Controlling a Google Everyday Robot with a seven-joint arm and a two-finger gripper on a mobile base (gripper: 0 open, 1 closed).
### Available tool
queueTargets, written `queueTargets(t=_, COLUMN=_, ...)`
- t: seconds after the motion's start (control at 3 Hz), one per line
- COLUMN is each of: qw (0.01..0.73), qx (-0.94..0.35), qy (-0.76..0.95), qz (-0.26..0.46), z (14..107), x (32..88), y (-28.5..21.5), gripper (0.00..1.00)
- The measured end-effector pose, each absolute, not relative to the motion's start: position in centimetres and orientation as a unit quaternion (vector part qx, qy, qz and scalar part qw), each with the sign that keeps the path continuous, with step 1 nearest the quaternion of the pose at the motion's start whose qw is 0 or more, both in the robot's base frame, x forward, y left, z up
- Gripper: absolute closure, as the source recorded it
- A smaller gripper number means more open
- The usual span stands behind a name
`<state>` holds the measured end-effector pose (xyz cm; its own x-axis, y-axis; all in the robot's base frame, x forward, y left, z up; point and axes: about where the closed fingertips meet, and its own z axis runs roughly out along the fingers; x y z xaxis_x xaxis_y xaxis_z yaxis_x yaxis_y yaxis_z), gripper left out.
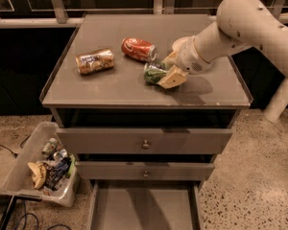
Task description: Place green can into bottom drawer
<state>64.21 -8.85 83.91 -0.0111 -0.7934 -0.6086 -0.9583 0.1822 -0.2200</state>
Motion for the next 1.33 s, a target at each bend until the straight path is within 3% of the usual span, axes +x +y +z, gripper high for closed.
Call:
queueTargets(t=0.67, qw=0.34, qx=-0.636, qy=0.679, qz=0.141, z=84.8, x=60.9, y=-10.7, gripper=1.0)
queueTargets(t=1.33, qw=0.396, qx=-0.652, qy=0.631, qz=0.143, z=88.0, x=51.4, y=-13.9, gripper=1.0)
